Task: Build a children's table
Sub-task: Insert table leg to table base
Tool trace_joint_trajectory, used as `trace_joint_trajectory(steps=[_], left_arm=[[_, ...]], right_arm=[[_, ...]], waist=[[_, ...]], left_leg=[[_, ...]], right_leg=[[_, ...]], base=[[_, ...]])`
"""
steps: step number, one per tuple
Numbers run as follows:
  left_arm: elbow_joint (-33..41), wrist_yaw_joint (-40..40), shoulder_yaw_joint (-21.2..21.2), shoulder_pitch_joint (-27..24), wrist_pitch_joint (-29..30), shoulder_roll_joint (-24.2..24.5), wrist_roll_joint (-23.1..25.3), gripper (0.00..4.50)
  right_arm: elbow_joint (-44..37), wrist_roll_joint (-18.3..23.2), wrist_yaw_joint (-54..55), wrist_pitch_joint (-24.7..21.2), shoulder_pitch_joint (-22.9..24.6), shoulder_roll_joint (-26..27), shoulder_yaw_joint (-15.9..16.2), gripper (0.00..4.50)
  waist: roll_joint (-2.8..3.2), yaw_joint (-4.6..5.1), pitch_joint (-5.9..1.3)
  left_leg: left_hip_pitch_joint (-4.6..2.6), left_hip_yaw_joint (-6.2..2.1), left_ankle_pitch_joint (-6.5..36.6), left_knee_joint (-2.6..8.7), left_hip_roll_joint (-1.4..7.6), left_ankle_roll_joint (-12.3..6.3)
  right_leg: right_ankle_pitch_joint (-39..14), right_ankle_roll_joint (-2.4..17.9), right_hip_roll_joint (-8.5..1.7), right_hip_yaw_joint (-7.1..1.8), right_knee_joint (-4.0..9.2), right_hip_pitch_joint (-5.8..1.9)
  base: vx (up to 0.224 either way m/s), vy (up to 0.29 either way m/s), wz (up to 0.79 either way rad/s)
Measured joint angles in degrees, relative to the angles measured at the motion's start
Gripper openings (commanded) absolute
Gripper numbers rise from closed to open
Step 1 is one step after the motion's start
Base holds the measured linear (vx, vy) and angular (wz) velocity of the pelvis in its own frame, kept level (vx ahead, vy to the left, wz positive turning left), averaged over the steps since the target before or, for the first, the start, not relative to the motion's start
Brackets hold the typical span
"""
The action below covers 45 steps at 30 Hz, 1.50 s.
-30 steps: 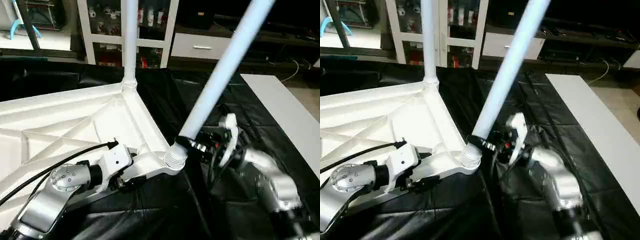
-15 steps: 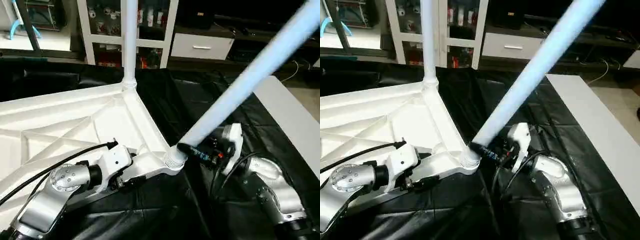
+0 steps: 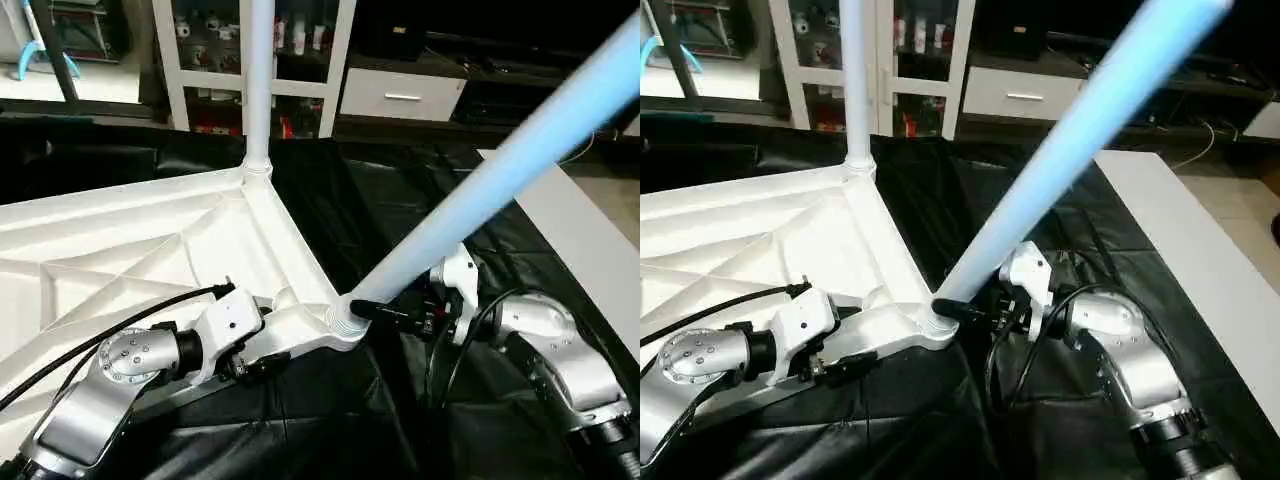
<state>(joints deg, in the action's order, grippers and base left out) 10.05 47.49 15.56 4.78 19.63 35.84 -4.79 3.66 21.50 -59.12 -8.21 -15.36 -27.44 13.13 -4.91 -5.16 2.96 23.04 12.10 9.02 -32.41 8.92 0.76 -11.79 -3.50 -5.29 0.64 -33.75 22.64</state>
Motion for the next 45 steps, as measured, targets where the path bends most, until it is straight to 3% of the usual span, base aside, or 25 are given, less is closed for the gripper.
trace_joint_trajectory(steps=[10, 16, 21, 24, 37, 45], left_arm=[[0.4, 0.0, 0.3, -0.2, 0.0, -0.1, 0.0, 3.15], [0.2, 0.0, 0.1, -0.4, 0.4, 0.1, 0.2, 3.15], [0.1, -0.5, -0.1, -0.5, 0.8, 0.1, 0.7, 3.15], [0.1, -0.6, 0.0, -0.7, 0.7, 0.1, 0.7, 3.15], [-1.5, -0.5, 0.1, -0.2, 0.3, -0.3, 1.2, 3.15], [-2.0, -5.1, 0.1, 0.3, 2.1, -3.7, 3.4, 3.15]], right_arm=[[2.4, 0.6, -5.3, -5.9, -5.4, -1.6, 1.0, 1.82], [8.8, 0.1, -5.6, -2.7, -7.6, 2.1, 1.0, 1.82], [9.0, 0.1, -3.1, -2.3, -6.9, 3.3, 1.0, 1.82], [8.9, 0.1, -3.1, -2.1, -6.7, 3.3, 1.0, 1.82], [11.4, -1.4, -2.8, 0.0, -7.4, 4.6, 1.3, 1.82], [11.5, -2.4, 4.9, -0.1, -6.2, 7.5, 0.0, 1.82]], waist=[[-0.1, -0.19, -0.12], [-0.29, 0.22, -0.37], [-0.16, 0.45, -0.37], [-0.06, 0.45, -0.43], [0.39, 0.45, -0.86], [0.32, 1.33, -0.79]], left_leg=[[0.0, -0.01, 0.0, 0.08, -0.02, 0.0], [-0.59, -0.12, 0.0, 0.2, -0.02, 0.05], [-0.85, -0.86, 0.3, 0.31, -0.04, 0.44], [-0.92, -0.84, 0.3, 0.54, -0.09, 0.44], [-1.29, -0.83, 0.3, 0.72, -0.17, 0.44], [-1.55, -0.98, 0.3, 0.78, -0.17, 0.45]], right_leg=[[0.0, -0.1, 0.0, -0.01, 0.0, -0.19], [-0.2, -0.1, 0.03, 0.07, 0.03, -0.7], [-1.5, -0.1, 0.12, 0.5, 0.25, -0.88], [-1.6, -0.1, 0.13, 0.47, 0.74, -0.99], [-1.6, -0.1, 0.15, 0.34, 0.66, -0.99], [-1.7, -0.1, 0.14, 0.5, 0.76, -0.99]], base=[[0.0, 0.0, 0.0], [0.0, 0.0, 0.0], [0.0, 0.0, 0.0], [0.0, 0.0, 0.0], [0.0, 0.0, 0.0], [0.0, 0.0, 0.0]])
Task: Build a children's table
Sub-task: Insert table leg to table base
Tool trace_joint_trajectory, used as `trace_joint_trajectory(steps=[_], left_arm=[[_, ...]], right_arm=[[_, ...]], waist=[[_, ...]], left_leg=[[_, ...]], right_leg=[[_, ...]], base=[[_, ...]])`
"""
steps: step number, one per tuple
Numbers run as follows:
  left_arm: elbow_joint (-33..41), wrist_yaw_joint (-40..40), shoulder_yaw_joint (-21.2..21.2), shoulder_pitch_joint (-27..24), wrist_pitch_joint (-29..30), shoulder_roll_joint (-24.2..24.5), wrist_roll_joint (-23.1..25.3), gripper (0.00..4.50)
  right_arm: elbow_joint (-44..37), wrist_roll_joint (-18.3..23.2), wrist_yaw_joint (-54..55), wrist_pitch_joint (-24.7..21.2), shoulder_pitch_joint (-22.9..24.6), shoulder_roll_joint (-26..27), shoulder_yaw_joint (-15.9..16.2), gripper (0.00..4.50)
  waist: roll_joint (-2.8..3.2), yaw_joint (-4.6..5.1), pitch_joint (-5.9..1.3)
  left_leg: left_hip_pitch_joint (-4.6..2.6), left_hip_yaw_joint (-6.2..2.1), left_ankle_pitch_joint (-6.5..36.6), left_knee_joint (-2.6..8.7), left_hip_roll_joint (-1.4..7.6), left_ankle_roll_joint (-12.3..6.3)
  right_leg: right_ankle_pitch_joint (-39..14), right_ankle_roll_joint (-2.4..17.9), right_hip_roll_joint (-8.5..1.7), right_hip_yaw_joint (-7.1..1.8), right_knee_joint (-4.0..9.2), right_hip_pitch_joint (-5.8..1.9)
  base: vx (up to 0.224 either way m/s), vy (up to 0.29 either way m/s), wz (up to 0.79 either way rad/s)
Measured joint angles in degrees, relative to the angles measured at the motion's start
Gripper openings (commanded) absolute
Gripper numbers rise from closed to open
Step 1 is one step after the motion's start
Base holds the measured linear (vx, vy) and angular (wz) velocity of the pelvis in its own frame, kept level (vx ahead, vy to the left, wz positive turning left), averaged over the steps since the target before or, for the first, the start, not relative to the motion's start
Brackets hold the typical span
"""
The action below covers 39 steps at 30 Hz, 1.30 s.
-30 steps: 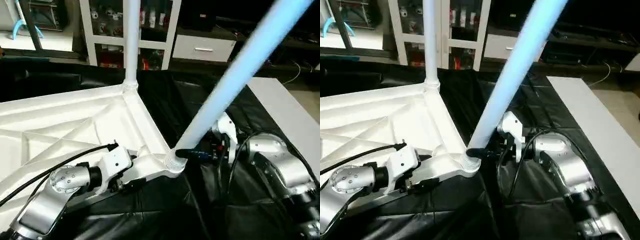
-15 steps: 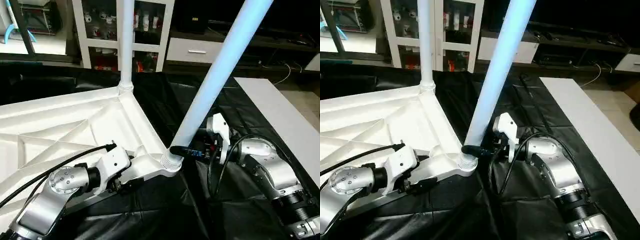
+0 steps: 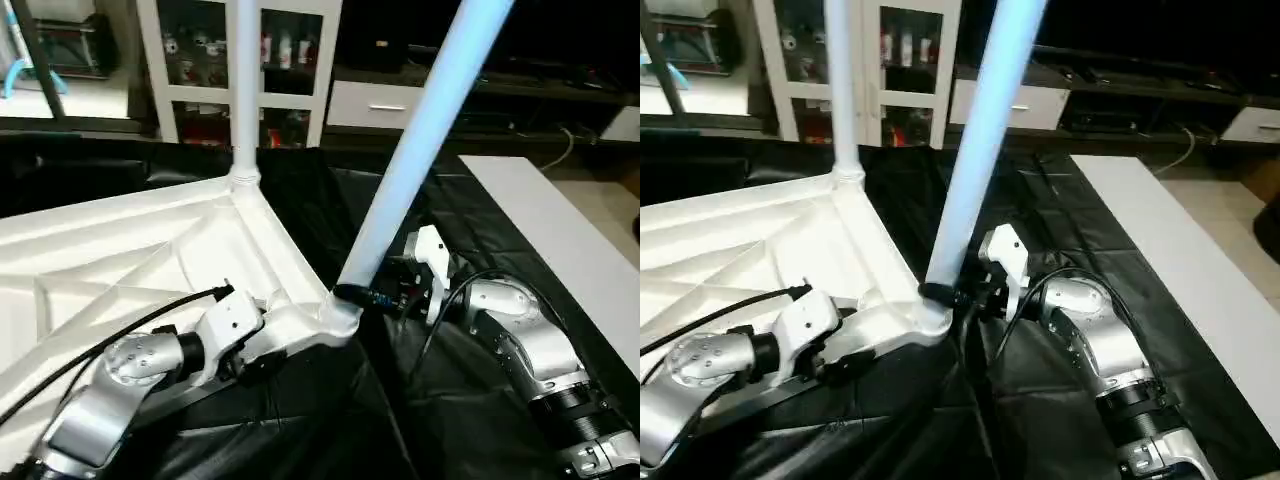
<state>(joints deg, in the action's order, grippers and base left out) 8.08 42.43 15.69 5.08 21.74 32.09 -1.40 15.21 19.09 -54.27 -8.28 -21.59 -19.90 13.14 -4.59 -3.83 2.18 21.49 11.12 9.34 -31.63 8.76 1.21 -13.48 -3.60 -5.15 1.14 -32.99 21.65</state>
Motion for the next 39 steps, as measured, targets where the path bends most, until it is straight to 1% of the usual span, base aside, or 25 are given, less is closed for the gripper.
trace_joint_trajectory(steps=[4, 6, 7, 8, 9, 11, 13, 14, 15, 16, 17, 18, 19, 20, 21, 22, 23, 24, 25, 27, 29, 31, 34, 37, 39], left_arm=[[-1.4, -2.4, 0.5, 2.2, 2.5, -2.6, 1.2, 3.15], [-2.1, -3.5, 0.5, 3.1, 3.5, -4.0, 1.4, 3.15], [-2.8, -4.1, 0.5, 4.0, 4.3, -4.7, 1.7, 3.15], [-3.7, -5.0, 0.6, 5.2, 5.3, -5.8, 2.4, 3.15], [-4.6, -5.7, 0.8, 6.3, 6.3, -6.8, 2.9, 3.15], [-5.9, -7.3, 1.1, 8.1, 8.5, -8.8, 3.9, 3.15], [-6.7, -9.3, 1.5, 9.6, 10.6, -11.0, 5.2, 3.15], [-7.2, -10.6, 2.2, 10.7, 12.2, -12.4, 5.8, 3.15], [-7.4, -11.7, 2.8, 11.3, 13.2, -13.5, 6.3, 3.15], [-7.4, -12.4, 3.3, 11.4, 13.5, -14.3, 6.7, 3.15], [-7.4, -13.0, 4.1, 11.7, 13.8, -15.1, 6.8, 3.15], [-7.8, -13.6, 5.1, 12.9, 14.5, -16.5, 6.8, 3.15], [-8.2, -14.1, 5.6, 13.8, 15.3, -18.1, 6.9, 3.15], [-8.4, -14.7, 6.0, 14.2, 15.6, -19.7, 7.5, 3.15], [-8.4, -15.0, 6.3, 14.2, 15.7, -20.4, 7.7, 3.15], [-8.4, -15.8, 6.4, 14.2, 16.0, -20.9, 7.8, 3.15], [-8.5, -16.3, 6.5, 14.6, 16.1, -21.2, 7.8, 3.15], [-8.5, -16.6, 6.6, 14.9, 16.1, -21.2, 7.8, 3.15], [-8.5, -16.7, 6.5, 15.1, 16.1, -21.1, 7.8, 3.15], [-8.4, -16.7, 6.5, 15.1, 15.8, -20.5, 7.8, 3.15], [-8.1, -16.6, 6.5, 15.2, 15.2, -19.8, 7.8, 3.15], [-7.8, -16.5, 6.5, 15.1, 14.6, -19.3, 7.7, 3.15], [-7.6, -15.9, 6.6, 13.8, 10.7, -17.4, 7.7, 3.15], [-6.7, -13.3, 6.7, 12.3, 5.3, -13.2, 7.3, 3.15], [-6.5, -11.6, 6.5, 11.5, 1.0, -10.7, 7.2, 3.15]], right_arm=[[1.7, -0.8, 4.9, 0.0, -0.4, 2.4, -1.5, 1.82], [2.8, -1.0, 7.2, 0.0, -1.1, 3.3, -1.7, 1.82], [3.6, -1.5, 8.9, 0.0, -1.7, 4.0, -1.8, 1.82], [5.3, -2.0, 11.3, 0.0, -2.9, 5.2, -1.9, 1.82], [6.5, -2.5, 13.3, 0.0, -3.8, 6.0, -2.0, 1.82], [9.1, -4.0, 17.2, 0.0, -6.2, 7.7, -1.9, 1.82], [12.7, -5.1, 22.1, 0.2, -8.8, 9.5, -2.1, 1.82], [14.6, -6.4, 25.7, 0.4, -10.5, 10.8, -1.8, 1.82], [15.9, -7.4, 28.0, 0.9, -11.3, 11.5, -1.7, 1.82], [16.9, -8.2, 29.7, 1.2, -11.8, 12.0, -1.5, 1.82], [18.0, -8.6, 31.6, 1.4, -12.0, 12.1, -1.6, 1.82], [19.2, -8.7, 33.3, 1.7, -12.3, 12.2, -2.2, 1.82], [21.2, -8.9, 35.6, 1.9, -13.0, 12.5, -3.1, 1.82], [23.7, -10.0, 38.6, 2.2, -14.4, 12.8, -4.2, 1.82], [24.8, -10.2, 39.5, 2.2, -14.6, 12.9, -4.3, 1.82], [25.4, -10.3, 41.1, 3.1, -14.8, 13.6, -4.8, 1.82], [25.9, -10.3, 42.2, 4.3, -14.9, 13.9, -5.8, 1.82], [26.2, -10.3, 43.0, 5.0, -15.0, 14.2, -6.1, 1.82], [26.6, -10.3, 43.5, 5.6, -15.2, 14.4, -6.1, 1.82], [26.9, -10.3, 43.8, 6.5, -15.2, 14.8, -6.1, 1.82], [27.0, -9.9, 43.6, 8.1, -15.2, 15.2, -6.8, 1.82], [27.2, -9.6, 43.0, 9.2, -15.0, 15.5, -7.4, 1.82], [26.1, -7.9, 40.6, 11.7, -13.3, 16.3, -9.1, 1.82], [19.7, -3.0, 36.1, 12.9, -9.0, 16.5, -10.9, 1.82], [16.3, -0.5, 33.4, 12.4, -6.9, 16.5, -11.5, 1.82]], waist=[[0.02, 0.72, 0.13], [0.27, 1.07, 0.26], [0.39, 1.28, 0.35], [0.41, 1.71, 0.45], [0.36, 1.86, 0.48], [0.05, 1.97, 0.6], [-0.32, 1.86, 0.8], [-0.2, 1.81, 0.92], [0.23, 1.68, 1.19], [0.6, 1.72, 1.44], [0.78, 1.22, 1.68], [0.18, 0.26, 1.8], [-1.27, -0.86, 1.66], [-3.04, -1.86, 1.47], [-2.22, -2.57, 1.61], [-1.46, -2.83, 1.35], [-0.58, -2.29, 1.02], [-0.73, -1.63, 0.93], [-0.9, -1.3, 0.96], [-1.0, -1.05, 0.88], [-1.12, -0.96, 0.8], [-1.11, -0.96, 0.81], [-1.14, -0.99, 0.79], [-0.99, -1.07, 0.82], [-0.4, -0.92, 1.0]], left_leg=[[-0.02, -0.24, 0.0, 0.0, 0.0, 0.0], [0.0, -0.98, 0.0, 0.01, 0.0, 0.01], [-0.01, -1.48, 0.3, 0.14, 0.01, 0.48], [-0.05, -1.7, 0.6, 0.41, 0.08, 0.93], [-0.17, -1.66, 0.6, 0.87, 0.14, 0.93], [-0.48, -1.42, 0.6, 1.76, 0.16, 0.95], [-0.73, -1.61, 1.6, 1.65, 0.22, 2.14], [-0.64, -2.14, 2.2, 1.3, 0.25, 2.58], [-0.62, -2.74, 2.2, 1.17, 0.47, 2.6], [-0.63, -3.12, 2.2, 1.14, 0.79, 2.61], [-0.24, -2.79, 2.2, 1.56, 1.18, 2.63], [-0.06, -1.37, 2.2, 1.68, 1.31, 2.63], [-0.37, 0.98, 2.2, 1.93, 1.29, 2.64], [-0.24, 2.17, 2.7, 0.39, 1.1, 2.77], [-0.39, 1.01, 3.1, -0.81, 1.23, 2.47], [-1.43, -2.69, 3.0, -1.94, 1.24, 2.68], [-1.64, -2.97, 2.5, -1.57, 1.42, 4.0], [-1.49, -2.68, 2.2, -1.19, 1.48, 4.16], [-1.34, -2.51, 2.2, -1.17, 1.66, 4.19], [-1.29, -2.39, 2.2, -1.11, 2.1, 4.12], [-0.92, -2.38, 2.1, -0.94, 2.32, 4.42], [-0.83, -2.37, 2.0, -0.93, 2.62, 4.48], [-0.89, -2.31, 1.9, -0.58, 3.08, 4.8], [-1.2, -2.24, 1.7, -0.08, 3.17, 5.06], [-1.18, -2.23, 1.7, -0.04, 3.19, 5.07]], right_leg=[[0.0, 0.0, -0.08, 0.41, 0.14, 0.0], [-0.2, 0.2, -0.14, 1.27, 0.56, -0.25], [-0.3, 0.4, -0.09, 1.82, 0.98, -0.48], [-1.1, 0.8, -0.11, 2.33, 1.05, -0.66], [-1.6, 1.3, -0.13, 2.57, 1.05, -0.72], [-2.1, 1.6, -0.12, 2.63, 1.04, -0.71], [-2.2, 1.5, -0.24, 2.9, 1.21, -0.76], [-2.2, 1.5, -0.32, 3.51, 1.59, -0.96], [-2.2, 1.5, -0.33, 4.59, 2.21, -1.52], [-2.2, 1.5, -0.33, 5.56, 2.78, -2.15], [-3.4, 2.5, -0.2, 5.95, 1.35, -2.9], [-4.2, 3.9, -0.27, 5.44, -1.98, -2.79], [-5.1, 4.6, -0.51, 3.76, -3.64, -2.52], [-4.6, 2.0, -0.94, 1.6, -4.28, -2.04], [-4.4, 1.7, -0.91, 1.37, -4.5, -1.66], [-4.3, 1.7, -0.32, 1.59, -4.6, -1.75], [-4.1, 1.7, 0.03, 1.53, -4.22, -1.61], [-3.3, 2.0, 0.4, 1.0, -3.79, -1.47], [-2.7, 2.3, 0.68, 0.66, -3.57, -1.51], [-2.6, 2.2, 1.02, 0.78, -3.12, -1.73], [-2.5, 2.0, 1.27, 0.89, -3.09, -1.72], [-2.3, 1.8, 1.66, 0.9, -3.06, -1.71], [-2.4, 2.1, 1.97, 1.17, -3.05, -1.7], [-2.5, 2.3, 2.08, 1.18, -3.06, -1.75], [-2.5, 2.3, 2.09, 1.12, -3.07, -1.65]], base=[[0.0, 0.0, 0.0], [0.0, 0.0, 0.0], [0.0, 0.0, 0.0], [0.0, 0.0, 0.0], [0.0, 0.0, 0.0], [0.0, 0.0, 0.0], [-0.004, -0.026, 0.02], [0.0, 0.0, 0.0], [0.0, 0.0, 0.0], [0.0, 0.0, 0.0], [0.0, 0.0, 0.0], [0.004, -0.035, 0.34], [0.088, -0.127, 0.48], [0.088, -0.127, 0.48], [0.16, -0.107, 0.11], [0.097, -0.003, -0.13], [0.097, -0.003, -0.13], [0.058, 0.015, 0.1], [0.044, 0.001, 0.18], [0.048, -0.005, 0.11], [0.067, -0.025, -0.01], [0.0, 0.0, 0.0], [0.0, 0.0, 0.0], [0.0, 0.0, 0.0], [0.0, 0.0, 0.0]])
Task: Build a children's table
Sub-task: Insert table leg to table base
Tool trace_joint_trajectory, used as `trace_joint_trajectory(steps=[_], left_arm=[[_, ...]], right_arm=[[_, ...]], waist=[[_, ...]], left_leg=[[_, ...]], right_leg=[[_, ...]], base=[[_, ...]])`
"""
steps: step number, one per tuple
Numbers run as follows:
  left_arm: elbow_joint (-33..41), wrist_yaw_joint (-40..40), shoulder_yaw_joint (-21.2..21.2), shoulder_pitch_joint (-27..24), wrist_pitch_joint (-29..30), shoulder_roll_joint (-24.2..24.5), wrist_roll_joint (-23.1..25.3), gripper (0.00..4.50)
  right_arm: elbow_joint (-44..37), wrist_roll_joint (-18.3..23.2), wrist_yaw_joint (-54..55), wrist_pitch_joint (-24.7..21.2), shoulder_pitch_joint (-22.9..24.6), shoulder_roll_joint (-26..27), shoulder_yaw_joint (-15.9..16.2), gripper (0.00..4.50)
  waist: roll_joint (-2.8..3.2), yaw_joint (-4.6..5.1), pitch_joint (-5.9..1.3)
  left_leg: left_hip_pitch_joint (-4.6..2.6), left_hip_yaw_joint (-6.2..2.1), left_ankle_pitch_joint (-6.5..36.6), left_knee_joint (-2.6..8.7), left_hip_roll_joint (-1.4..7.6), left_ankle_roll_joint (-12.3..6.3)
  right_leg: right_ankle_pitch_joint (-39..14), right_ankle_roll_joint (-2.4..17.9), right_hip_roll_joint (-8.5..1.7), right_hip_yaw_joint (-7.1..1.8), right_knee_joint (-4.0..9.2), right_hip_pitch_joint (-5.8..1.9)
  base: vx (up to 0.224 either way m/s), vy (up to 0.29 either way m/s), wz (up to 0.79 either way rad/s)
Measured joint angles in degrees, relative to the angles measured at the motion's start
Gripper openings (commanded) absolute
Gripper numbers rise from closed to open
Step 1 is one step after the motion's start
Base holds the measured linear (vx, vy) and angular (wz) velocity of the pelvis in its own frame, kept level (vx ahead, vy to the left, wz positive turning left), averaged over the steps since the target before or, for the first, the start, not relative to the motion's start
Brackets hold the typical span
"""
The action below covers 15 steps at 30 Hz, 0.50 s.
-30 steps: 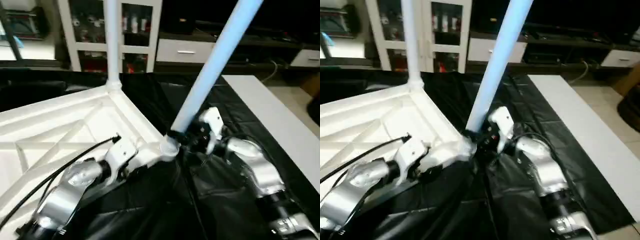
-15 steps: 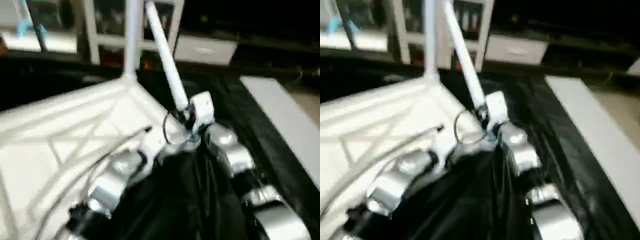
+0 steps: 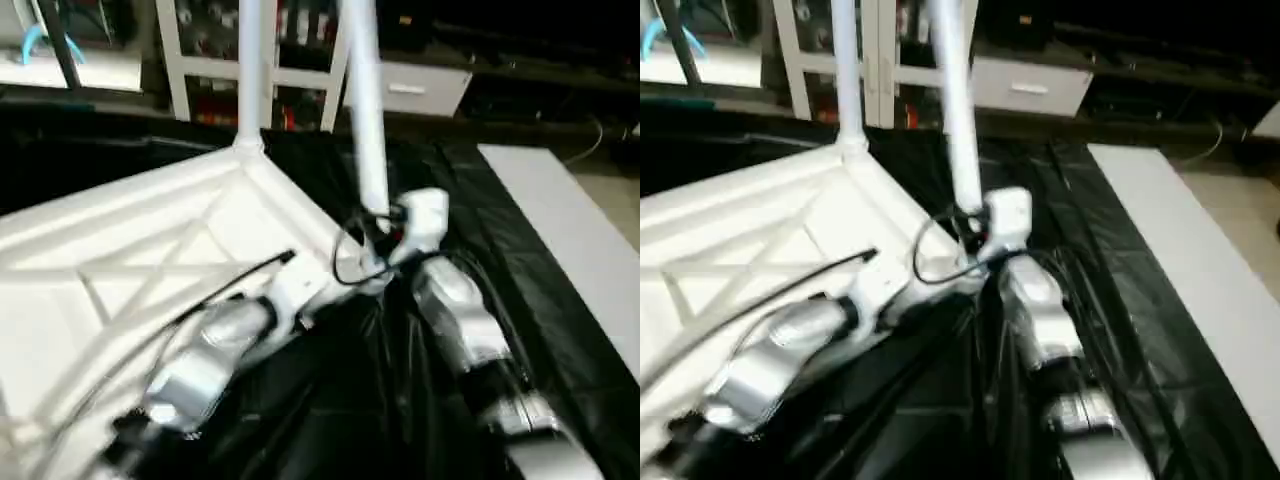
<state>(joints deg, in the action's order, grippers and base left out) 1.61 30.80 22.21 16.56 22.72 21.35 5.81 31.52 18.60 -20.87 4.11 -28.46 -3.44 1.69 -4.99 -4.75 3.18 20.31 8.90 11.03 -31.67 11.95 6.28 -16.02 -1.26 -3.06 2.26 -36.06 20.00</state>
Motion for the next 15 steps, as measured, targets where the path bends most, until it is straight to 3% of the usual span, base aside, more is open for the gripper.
trace_joint_trajectory(steps=[6, 8, 11, 13, 15], left_arm=[[0.9, 3.7, -0.7, -3.1, -10.4, 6.8, 0.0, 3.15], [0.4, 5.0, -2.1, -4.0, -13.6, 8.9, -0.5, 3.15], [-1.6, 6.2, -5.3, -5.0, -17.6, 11.4, -2.1, 3.15], [-3.7, 7.8, -8.2, -5.3, -19.5, 13.1, -4.1, 3.51], [-4.9, 9.7, -10.3, -5.9, -20.4, 14.2, -6.4, 3.51]], right_arm=[[-10.4, 8.6, -8.9, -5.4, 6.4, -2.1, -1.9, 1.82], [-12.5, 10.5, -9.9, -6.9, 7.4, -4.7, -4.6, 1.82], [-15.8, 13.3, -11.9, -10.1, 9.6, -8.1, -7.4, 1.82], [-18.5, 15.2, -13.9, -12.5, 10.9, -9.1, -7.8, 1.82], [-21.0, 16.5, -15.9, -14.6, 11.4, -9.5, -7.3, 1.82]], waist=[[0.28, -0.04, 0.08], [0.28, -0.05, 0.08], [0.41, 0.62, 0.02], [0.58, 1.43, -0.03], [0.61, 1.77, -0.01]], left_leg=[[0.16, 0.08, -0.1, -0.08, 0.08, -0.06], [0.21, 0.06, 0.0, -0.18, 0.33, 0.08], [0.1, 0.06, -0.1, -0.16, 0.62, 0.33], [0.04, -0.05, -0.2, -0.14, 1.08, 0.71], [-0.09, -0.12, -0.3, -0.03, 1.3, 0.86]], right_leg=[[-0.2, 0.3, 0.36, -0.08, 0.0, 0.06], [-0.2, 0.3, 0.67, -0.11, 0.01, 0.07], [-0.3, 0.5, 1.03, -0.14, -0.11, 0.06], [-0.4, 0.7, 1.59, -0.19, -0.23, 0.04], [-0.6, 1.2, 1.8, -0.11, -0.6, 0.06]], base=[[0.0, 0.0, 0.0], [0.0, 0.0, 0.0], [0.0, 0.0, 0.0], [0.003, -0.056, -0.06], [-0.004, -0.063, -0.04]])
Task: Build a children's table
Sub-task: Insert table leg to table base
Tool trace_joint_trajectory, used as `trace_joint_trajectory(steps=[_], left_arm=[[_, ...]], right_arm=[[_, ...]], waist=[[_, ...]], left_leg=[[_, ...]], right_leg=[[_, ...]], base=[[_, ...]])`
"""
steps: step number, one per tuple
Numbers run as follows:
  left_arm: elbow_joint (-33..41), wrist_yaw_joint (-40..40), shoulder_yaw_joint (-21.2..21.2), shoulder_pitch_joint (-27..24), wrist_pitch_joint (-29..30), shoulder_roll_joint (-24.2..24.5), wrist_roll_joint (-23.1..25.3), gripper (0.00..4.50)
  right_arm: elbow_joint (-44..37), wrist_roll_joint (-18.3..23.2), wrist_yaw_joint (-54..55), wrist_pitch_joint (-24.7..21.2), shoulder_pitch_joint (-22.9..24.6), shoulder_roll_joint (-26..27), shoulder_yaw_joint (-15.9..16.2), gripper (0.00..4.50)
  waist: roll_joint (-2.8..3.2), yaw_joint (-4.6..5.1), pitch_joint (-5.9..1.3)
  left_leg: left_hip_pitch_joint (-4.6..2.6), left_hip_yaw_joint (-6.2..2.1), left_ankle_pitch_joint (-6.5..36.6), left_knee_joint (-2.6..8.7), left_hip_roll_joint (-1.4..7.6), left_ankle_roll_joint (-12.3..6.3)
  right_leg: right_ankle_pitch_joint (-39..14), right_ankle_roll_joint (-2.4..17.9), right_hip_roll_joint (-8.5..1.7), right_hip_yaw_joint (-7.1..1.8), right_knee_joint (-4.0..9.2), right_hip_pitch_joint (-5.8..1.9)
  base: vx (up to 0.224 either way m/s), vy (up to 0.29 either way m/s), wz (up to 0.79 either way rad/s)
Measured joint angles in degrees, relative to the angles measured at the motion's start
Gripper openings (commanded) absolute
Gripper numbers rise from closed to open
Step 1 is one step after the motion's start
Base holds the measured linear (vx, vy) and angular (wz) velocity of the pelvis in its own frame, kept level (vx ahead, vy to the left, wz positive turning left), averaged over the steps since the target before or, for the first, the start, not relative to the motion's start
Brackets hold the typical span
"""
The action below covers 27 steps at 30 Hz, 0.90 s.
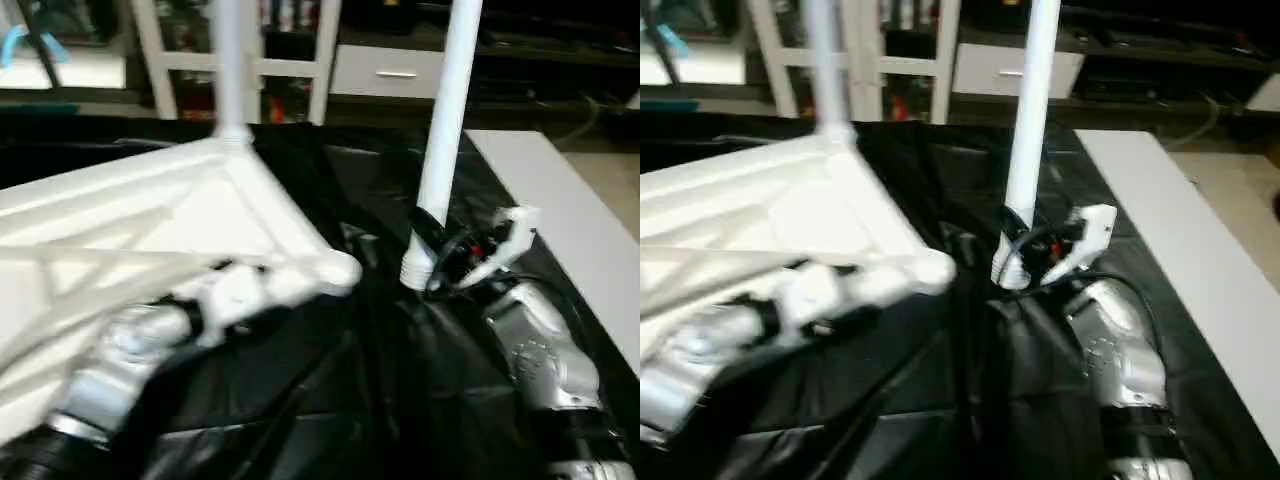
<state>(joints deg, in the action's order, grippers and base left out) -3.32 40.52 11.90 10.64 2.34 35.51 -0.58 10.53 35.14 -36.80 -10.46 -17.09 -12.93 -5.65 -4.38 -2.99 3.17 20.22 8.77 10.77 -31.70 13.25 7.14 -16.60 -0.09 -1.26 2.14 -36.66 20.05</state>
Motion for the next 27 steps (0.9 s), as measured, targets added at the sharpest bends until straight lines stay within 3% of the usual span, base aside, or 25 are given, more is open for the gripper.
trace_joint_trajectory(steps=[3, 5, 7, 8, 13, 16, 18, 24, 27], left_arm=[[-0.1, 2.8, -2.2, -1.7, -0.3, 0.8, -3.2, 3.93], [0.3, 4.4, -3.6, -2.6, 0.2, 0.6, -6.0, 3.95], [1.5, 6.4, -5.9, -4.2, 2.5, 0.1, -10.5, 4.08], [2.5, 7.5, -6.6, -4.7, 3.9, 0.0, -12.9, 4.36], [7.6, 9.9, -10.9, -4.4, 10.3, -0.4, -23.1, 4.46], [8.9, 9.0, -15.7, -0.5, 14.1, -0.7, -28.9, 4.46], [8.8, 6.1, -18.6, 3.5, 17.0, -3.5, -32.8, 4.5], [6.3, -7.8, -19.9, 14.2, 24.2, -11.7, -34.2, 4.5], [6.2, -14.4, -20.6, 19.1, 29.0, -20.0, -43.0, 4.5]], right_arm=[[-2.7, 1.3, -1.9, -1.6, 0.5, -0.8, 0.6, 1.82], [-3.5, 1.5, -2.5, -2.6, 0.6, -0.8, 0.8, 1.82], [-4.7, 1.6, -2.7, -3.4, 1.1, -1.1, 1.2, 1.82], [-5.3, 1.6, -2.8, -3.9, 1.2, -1.2, 1.5, 1.82], [-8.6, 1.9, -4.2, -5.9, 1.1, -1.7, 3.5, 1.82], [-10.2, 0.2, -5.9, -5.9, 0.6, -2.8, 6.1, 1.82], [-10.6, -0.7, -6.7, -5.7, 0.4, -3.3, 6.5, 1.82], [-14.0, -1.8, -8.4, -5.8, -0.8, -3.7, 9.3, 1.82], [-15.2, -1.7, -9.2, -6.9, -1.0, -3.7, 10.5, 1.82]], waist=[[0.06, -0.31, 0.03], [0.06, -0.51, 0.03], [0.06, -0.64, 0.04], [0.05, -0.87, 0.05], [0.03, -2.2, 0.05], [0.03, -2.77, 0.05], [0.02, -3.28, 0.04], [-0.09, -3.53, -0.03], [-0.2, -4.13, -0.08]], left_leg=[[-0.15, 0.0, 0.2, -0.04, 0.34, 0.29], [-0.17, 0.0, 0.2, -0.1, 0.45, 0.38], [-0.16, -0.03, 0.1, -0.23, 0.46, 0.72], [-0.08, -0.05, 0.1, -0.33, 0.47, 0.72], [-0.02, -0.06, 0.1, -0.57, 0.48, 0.71], [-0.04, -0.15, 0.1, -0.66, 0.48, 0.72], [-0.02, -0.17, 0.1, -0.8, 0.48, 0.72], [0.12, -0.29, 0.1, -1.06, 0.47, 0.7], [0.55, -0.52, 0.2, -1.44, 0.47, 0.59]], right_leg=[[-0.3, 0.4, 0.21, 0.14, -0.36, -0.01], [-0.3, 0.4, 0.31, 0.16, -0.39, 0.0], [-0.3, 0.4, 0.34, 0.14, -0.36, 0.02], [-0.3, 0.4, 0.34, 0.13, -0.34, 0.05], [-0.3, 0.4, 0.35, 0.11, -0.39, 0.04], [-0.3, 0.4, 0.37, 0.13, -0.46, -0.04], [-0.3, 0.4, 0.35, 0.12, -0.5, -0.09], [-0.2, 0.4, 0.37, 0.11, -0.61, -0.16], [-0.2, 0.3, 0.4, 0.13, -0.6, -0.14]], base=[[0.001, -0.034, -0.01], [0.0, 0.0, 0.0], [0.0, 0.0, 0.0], [0.0, 0.0, 0.0], [0.0, 0.0, 0.0], [0.0, 0.0, 0.0], [0.0, 0.0, 0.0], [0.0, 0.0, 0.0], [0.0, 0.0, 0.0]])
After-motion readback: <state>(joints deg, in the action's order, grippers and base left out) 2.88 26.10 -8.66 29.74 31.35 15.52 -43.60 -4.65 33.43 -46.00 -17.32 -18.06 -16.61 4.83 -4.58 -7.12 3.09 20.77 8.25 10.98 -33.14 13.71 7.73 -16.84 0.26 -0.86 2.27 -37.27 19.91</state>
